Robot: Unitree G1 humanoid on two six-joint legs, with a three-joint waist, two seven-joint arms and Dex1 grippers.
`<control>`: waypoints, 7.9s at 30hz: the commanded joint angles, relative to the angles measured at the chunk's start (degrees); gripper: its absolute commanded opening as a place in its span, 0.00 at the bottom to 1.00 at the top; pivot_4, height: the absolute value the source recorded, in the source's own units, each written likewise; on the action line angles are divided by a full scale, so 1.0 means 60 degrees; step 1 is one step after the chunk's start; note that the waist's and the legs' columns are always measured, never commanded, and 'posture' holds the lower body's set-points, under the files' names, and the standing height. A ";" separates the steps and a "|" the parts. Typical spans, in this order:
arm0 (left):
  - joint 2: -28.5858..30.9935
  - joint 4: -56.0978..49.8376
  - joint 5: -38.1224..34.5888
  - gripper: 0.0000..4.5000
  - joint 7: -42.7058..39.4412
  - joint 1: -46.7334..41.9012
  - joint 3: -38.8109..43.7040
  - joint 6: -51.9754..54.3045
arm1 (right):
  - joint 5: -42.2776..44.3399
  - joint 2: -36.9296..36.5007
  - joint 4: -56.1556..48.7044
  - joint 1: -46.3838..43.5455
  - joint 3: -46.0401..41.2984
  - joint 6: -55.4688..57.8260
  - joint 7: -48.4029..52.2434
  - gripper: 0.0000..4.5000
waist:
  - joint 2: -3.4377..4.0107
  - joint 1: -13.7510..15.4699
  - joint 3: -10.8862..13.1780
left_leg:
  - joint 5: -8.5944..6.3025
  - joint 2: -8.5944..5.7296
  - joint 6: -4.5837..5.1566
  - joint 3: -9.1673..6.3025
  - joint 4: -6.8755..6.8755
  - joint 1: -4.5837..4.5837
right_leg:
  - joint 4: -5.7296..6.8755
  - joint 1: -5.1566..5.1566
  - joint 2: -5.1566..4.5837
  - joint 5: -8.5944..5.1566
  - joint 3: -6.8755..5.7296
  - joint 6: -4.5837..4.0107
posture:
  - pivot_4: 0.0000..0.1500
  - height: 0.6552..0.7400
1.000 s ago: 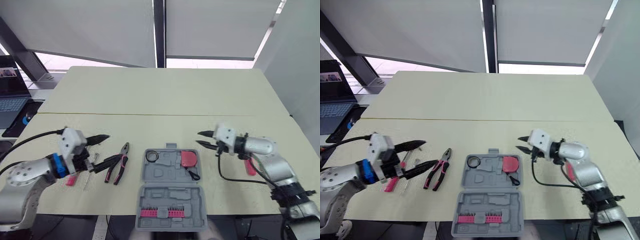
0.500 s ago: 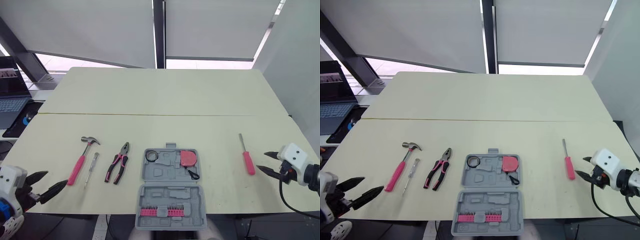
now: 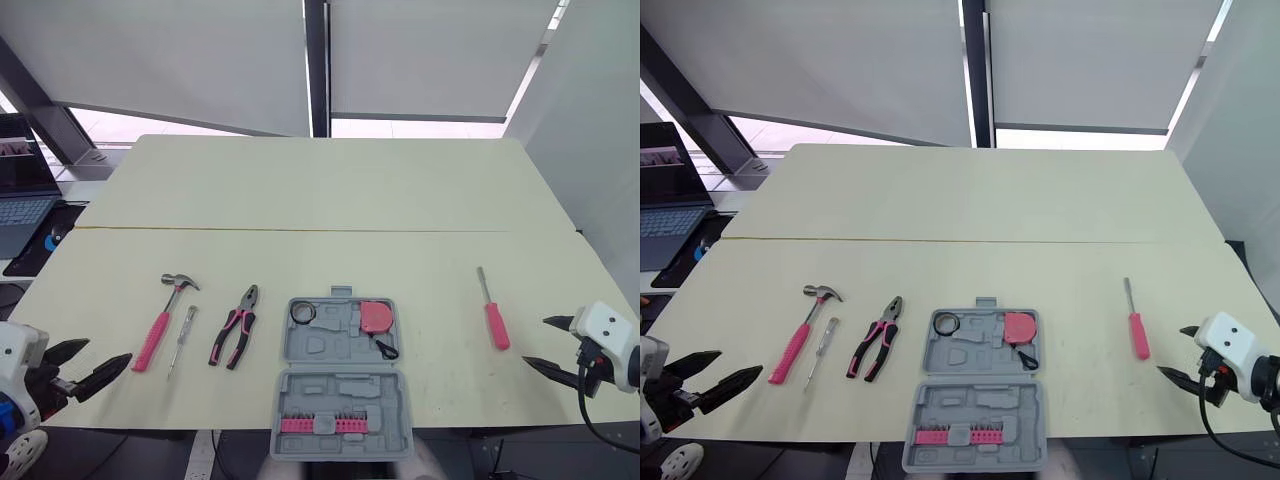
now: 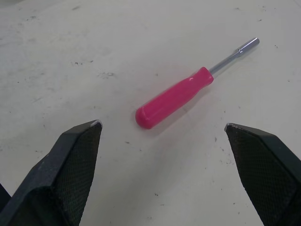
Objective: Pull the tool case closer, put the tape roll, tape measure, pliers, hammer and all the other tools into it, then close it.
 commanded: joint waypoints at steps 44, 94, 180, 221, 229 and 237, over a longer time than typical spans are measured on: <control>-0.3593 -0.2621 0.0920 1.00 0.6077 -0.3622 -0.4552 0.2873 | 0.2918 0.0511 -0.3153 -0.6441 0.4460 0.3253 0.1400 0.99 | -0.0022 0.0249 0.0001 | 0.0002 -0.0004 -0.0004 -0.0013 0.0011 -0.0011 | -0.0002 -0.0009 -0.0004 0.0002 -0.0015 -0.0002 | 1.00 1.00; -0.0609 -0.2719 0.2654 0.53 0.1259 -0.8416 -0.8756 0.1276 | 0.2595 0.0352 -0.4353 -0.5089 0.3682 0.3365 0.0132 1.00 | -0.0036 0.0313 0.0013 | 0.0033 -0.0027 -0.0059 -0.0027 0.0009 -0.0043 | -0.0027 -0.0013 -0.0019 0.0003 -0.0031 0.0000 | 1.00 1.00; -0.0712 -0.2077 0.3159 0.53 -0.1922 -0.9966 -1.0862 0.1829 | -0.4035 0.3056 -0.1866 -0.8689 0.8916 0.1748 0.0697 0.27 | -0.0029 -0.0010 0.0018 | 0.0049 -0.0024 -0.0047 -0.0053 0.0058 -0.0098 | 0.0020 -0.0062 0.0003 0.0003 -0.0037 -0.0001 | 1.00 1.00; 0.1555 -0.1254 0.2139 1.00 -0.3410 -0.4390 -0.5629 -0.4552 | -0.3991 0.2363 -0.3570 -0.8132 0.9472 0.4448 0.0553 0.27 | -0.0017 -0.0011 0.0024 | 0.0028 -0.0017 -0.0010 -0.0060 0.0066 -0.0115 | 0.0017 -0.0071 0.0000 0.0003 -0.0056 -0.0002 | 1.00 1.00; 0.1628 -0.1339 0.2277 1.00 -0.3263 -0.4406 -0.5674 -0.4512 | -0.4448 0.3186 -0.2306 -0.8533 1.0195 0.4031 0.0382 0.27 | -0.0017 -0.0031 0.0025 | 0.0028 -0.0014 -0.0010 -0.0062 0.0064 -0.0113 | 0.0019 -0.0073 0.0004 0.0003 -0.0060 -0.0002 | 1.00 1.00; 0.1514 -0.1481 0.2476 1.00 -0.3039 -0.4587 -0.5979 -0.4406 | -0.4642 0.3915 -0.1737 -0.8416 1.0335 0.4190 0.0197 0.27 | -0.0017 -0.0031 0.0025 | 0.0028 -0.0014 -0.0010 -0.0062 0.0063 -0.0114 | 0.0020 -0.0075 0.0004 0.0003 -0.0058 -0.0002 | 1.00 1.00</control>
